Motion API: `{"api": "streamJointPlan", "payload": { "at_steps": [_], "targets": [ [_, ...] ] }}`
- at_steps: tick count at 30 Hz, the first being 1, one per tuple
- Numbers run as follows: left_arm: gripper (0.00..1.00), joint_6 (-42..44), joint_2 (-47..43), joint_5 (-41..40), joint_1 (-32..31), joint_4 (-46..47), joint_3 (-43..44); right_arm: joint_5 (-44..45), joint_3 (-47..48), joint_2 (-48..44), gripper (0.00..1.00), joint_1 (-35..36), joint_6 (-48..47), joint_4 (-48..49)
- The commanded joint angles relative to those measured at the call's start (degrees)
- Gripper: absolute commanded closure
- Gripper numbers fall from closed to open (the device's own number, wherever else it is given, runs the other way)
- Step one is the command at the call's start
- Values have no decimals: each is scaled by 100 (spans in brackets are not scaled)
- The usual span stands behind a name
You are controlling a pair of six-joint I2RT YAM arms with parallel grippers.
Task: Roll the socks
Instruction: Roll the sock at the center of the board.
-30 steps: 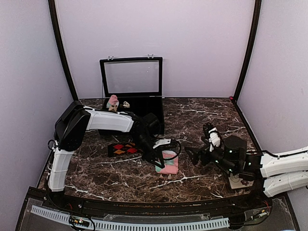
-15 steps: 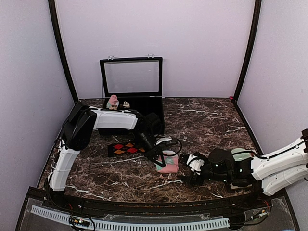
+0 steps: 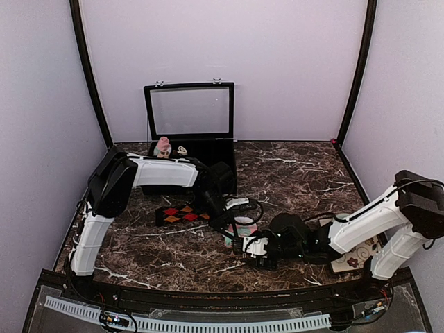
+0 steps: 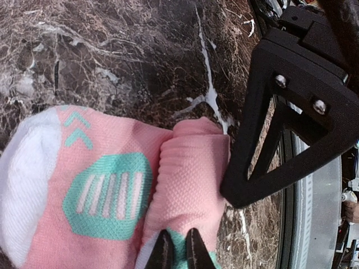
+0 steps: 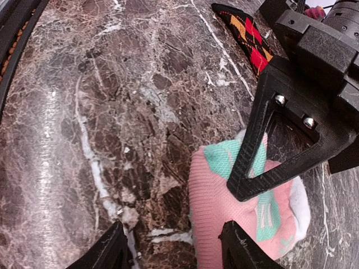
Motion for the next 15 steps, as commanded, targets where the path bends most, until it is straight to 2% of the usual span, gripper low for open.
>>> {"api": "streamJointPlan", "payload": {
  "at_steps": [1, 12, 15],
  "targets": [
    [93, 158, 962, -2421, -30, -77, -566, -157, 325, 238, 44, -199, -395, 202],
    [93, 308, 974, -2281, -39, -239, -457, -176, 387, 635, 52, -455, -404, -35],
    [89, 375, 961, -2269, -39, -316, -407, -120, 446, 828, 57, -480, -391, -242]
  ]
}}
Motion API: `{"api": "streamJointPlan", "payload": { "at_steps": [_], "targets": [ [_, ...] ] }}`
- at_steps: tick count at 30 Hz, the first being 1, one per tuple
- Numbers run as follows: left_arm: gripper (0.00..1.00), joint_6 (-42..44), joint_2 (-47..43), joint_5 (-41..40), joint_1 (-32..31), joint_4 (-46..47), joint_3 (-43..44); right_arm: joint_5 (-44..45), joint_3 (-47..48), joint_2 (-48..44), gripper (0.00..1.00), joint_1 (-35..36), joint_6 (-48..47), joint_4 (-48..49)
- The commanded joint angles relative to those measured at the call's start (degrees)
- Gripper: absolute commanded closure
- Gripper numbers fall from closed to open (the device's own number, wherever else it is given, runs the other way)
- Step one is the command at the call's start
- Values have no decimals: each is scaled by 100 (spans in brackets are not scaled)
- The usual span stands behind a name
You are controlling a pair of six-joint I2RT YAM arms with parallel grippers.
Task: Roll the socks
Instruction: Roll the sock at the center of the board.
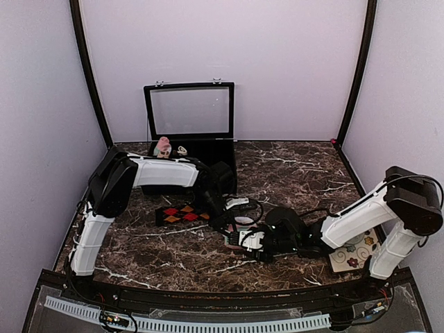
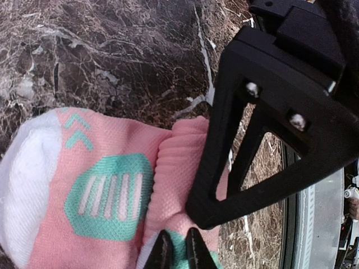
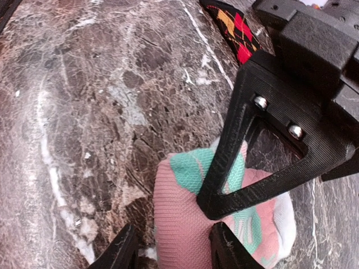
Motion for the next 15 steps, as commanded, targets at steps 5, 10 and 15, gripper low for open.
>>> {"api": "streamJointPlan", "payload": {
  "at_steps": [5, 10, 15],
  "targets": [
    [74, 509, 625, -1886, 10, -492, -346, 40, 515, 905, 79, -133, 236, -1033],
    [64, 580, 84, -1475, 239, -534, -388, -296, 819, 1190, 88, -265, 581, -1426],
    [59, 748, -628, -1305, 422, -534, -802, -540, 1039, 1421, 91, -363, 882, -1674]
  ]
}}
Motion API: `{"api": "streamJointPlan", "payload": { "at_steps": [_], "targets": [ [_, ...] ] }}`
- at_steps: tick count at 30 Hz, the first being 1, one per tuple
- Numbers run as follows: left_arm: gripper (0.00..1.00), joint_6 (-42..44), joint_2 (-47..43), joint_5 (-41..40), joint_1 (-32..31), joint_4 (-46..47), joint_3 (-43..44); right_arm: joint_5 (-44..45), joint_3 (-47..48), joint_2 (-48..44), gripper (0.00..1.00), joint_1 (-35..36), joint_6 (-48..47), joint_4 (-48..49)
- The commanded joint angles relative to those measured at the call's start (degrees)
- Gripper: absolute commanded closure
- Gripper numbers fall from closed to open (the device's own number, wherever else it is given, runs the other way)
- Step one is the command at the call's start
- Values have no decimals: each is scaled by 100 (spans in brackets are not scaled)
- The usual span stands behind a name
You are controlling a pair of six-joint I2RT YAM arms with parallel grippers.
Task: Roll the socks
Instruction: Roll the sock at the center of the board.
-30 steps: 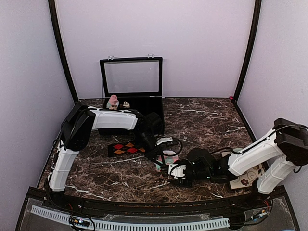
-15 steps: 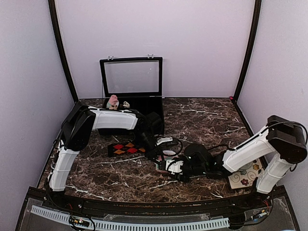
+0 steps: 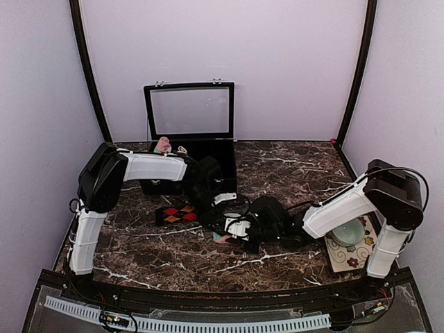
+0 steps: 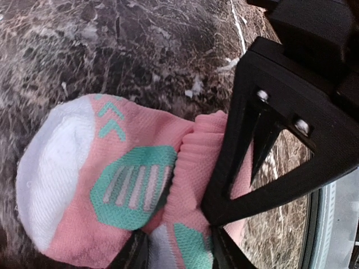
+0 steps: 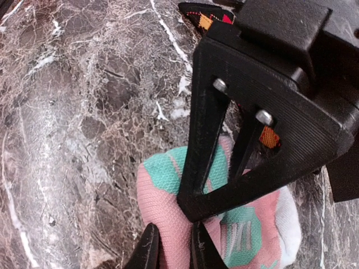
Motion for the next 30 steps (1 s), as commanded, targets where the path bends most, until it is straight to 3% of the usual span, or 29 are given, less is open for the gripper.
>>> {"api": "streamJointPlan", "payload": {
  "at_steps": [1, 2, 3, 4, 13, 20, 24, 30],
  "targets": [
    [58, 327, -347, -826, 62, -351, -611, -338, 51, 618, 92, -157, 514, -1370],
    [41, 355, -458, -849, 73, -353, -699, -457, 121, 700, 93, -195, 570, -1473],
    [6, 401, -561, -868, 80, -375, -768, -585, 173, 762, 94, -232, 619, -1555],
    [2, 414, -667, -924, 96, -360, -841, -715, 213, 807, 94, -276, 690, -1610],
    [1, 480, -1966, -1239, 227, 660, -1921, -1774, 179, 952, 98, -542, 1605, -1495],
    [8, 675, -2717, -568, 216, 1396, -2718, -2556, 287, 1235, 99, -784, 2381, -1449],
    [12, 934, -2906, -85, 124, 1461, -2864, -2776, 568, 1619, 99, -898, 2675, -1793],
    [15, 1292, -2921, -430, -336, 1742, -3056, -3001, 656, 1976, 100, -1142, 3269, -1809]
  ]
}}
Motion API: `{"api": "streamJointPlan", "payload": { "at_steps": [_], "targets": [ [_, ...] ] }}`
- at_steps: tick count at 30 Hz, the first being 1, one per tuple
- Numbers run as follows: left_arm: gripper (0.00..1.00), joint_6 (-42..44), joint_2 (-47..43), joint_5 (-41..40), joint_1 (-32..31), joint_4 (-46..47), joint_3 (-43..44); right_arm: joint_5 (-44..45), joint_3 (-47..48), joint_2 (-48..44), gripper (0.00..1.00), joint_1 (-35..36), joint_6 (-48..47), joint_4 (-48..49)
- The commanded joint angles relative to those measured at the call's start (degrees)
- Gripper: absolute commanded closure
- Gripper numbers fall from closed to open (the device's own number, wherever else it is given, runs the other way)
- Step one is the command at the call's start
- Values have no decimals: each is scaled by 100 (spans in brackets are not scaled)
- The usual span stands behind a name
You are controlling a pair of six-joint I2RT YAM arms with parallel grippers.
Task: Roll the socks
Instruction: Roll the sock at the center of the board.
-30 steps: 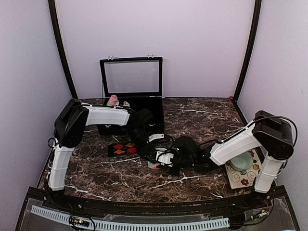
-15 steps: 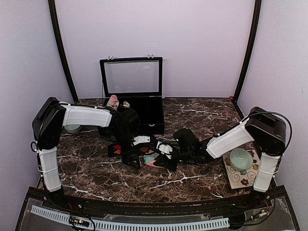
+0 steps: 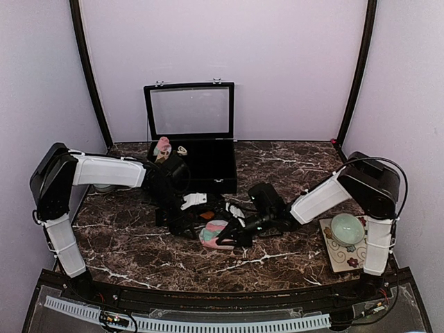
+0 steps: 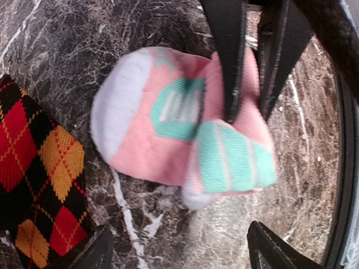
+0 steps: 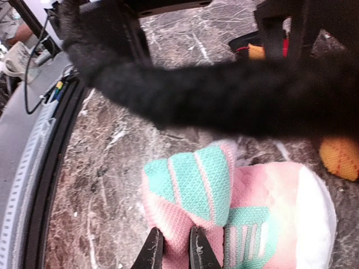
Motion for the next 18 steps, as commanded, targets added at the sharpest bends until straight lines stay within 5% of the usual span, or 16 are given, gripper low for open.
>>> {"api": "streamJointPlan", "payload": {
  "at_steps": [1, 18],
  "targets": [
    [15, 943, -414, 542, -810, 480, -192, 495, -237, 842, 99, -254, 1280, -1927],
    [7, 472, -631, 547, -1540, 882, -255, 931, 341, 1423, 100, -278, 2771, -2526]
  ]
}}
